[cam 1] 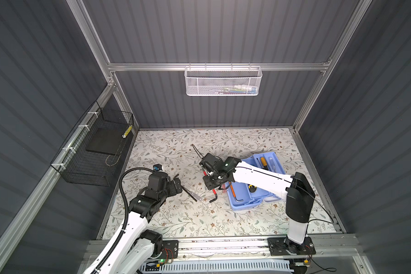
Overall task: Pack the tool kit
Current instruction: 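Lift the red screwdriver and carry it over the blue tray, then lower the red screwdriver beside the orange pen and open the right gripper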
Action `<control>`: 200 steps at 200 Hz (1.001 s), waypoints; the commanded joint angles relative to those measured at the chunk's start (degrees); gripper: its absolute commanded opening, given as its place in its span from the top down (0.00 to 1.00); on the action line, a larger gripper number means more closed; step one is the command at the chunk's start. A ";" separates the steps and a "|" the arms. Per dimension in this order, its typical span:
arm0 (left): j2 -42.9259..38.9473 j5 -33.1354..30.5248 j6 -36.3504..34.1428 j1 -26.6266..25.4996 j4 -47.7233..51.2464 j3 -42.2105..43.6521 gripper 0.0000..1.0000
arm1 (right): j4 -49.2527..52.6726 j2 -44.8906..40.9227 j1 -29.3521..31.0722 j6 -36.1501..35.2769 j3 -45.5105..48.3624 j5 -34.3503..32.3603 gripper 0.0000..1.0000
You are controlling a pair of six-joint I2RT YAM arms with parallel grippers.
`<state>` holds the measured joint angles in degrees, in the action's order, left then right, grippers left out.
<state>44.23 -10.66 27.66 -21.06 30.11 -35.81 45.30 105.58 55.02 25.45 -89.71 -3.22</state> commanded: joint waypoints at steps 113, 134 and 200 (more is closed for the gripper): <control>2.86 2.44 4.66 -0.21 -5.49 2.33 0.01 | 2.86 -9.32 -12.18 -7.42 13.23 -6.06 1.00; 3.18 2.19 4.38 -0.21 -5.72 2.07 0.01 | 1.91 -6.76 -12.82 -8.00 12.96 -6.62 1.00; 3.17 0.94 3.18 -0.21 -3.52 1.60 0.01 | 0.15 -0.39 -13.80 -7.85 11.98 -3.82 1.00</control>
<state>48.01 -8.95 31.70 -21.06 25.34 -33.36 46.26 105.01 41.45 17.52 -76.58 -8.16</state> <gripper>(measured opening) 0.995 0.119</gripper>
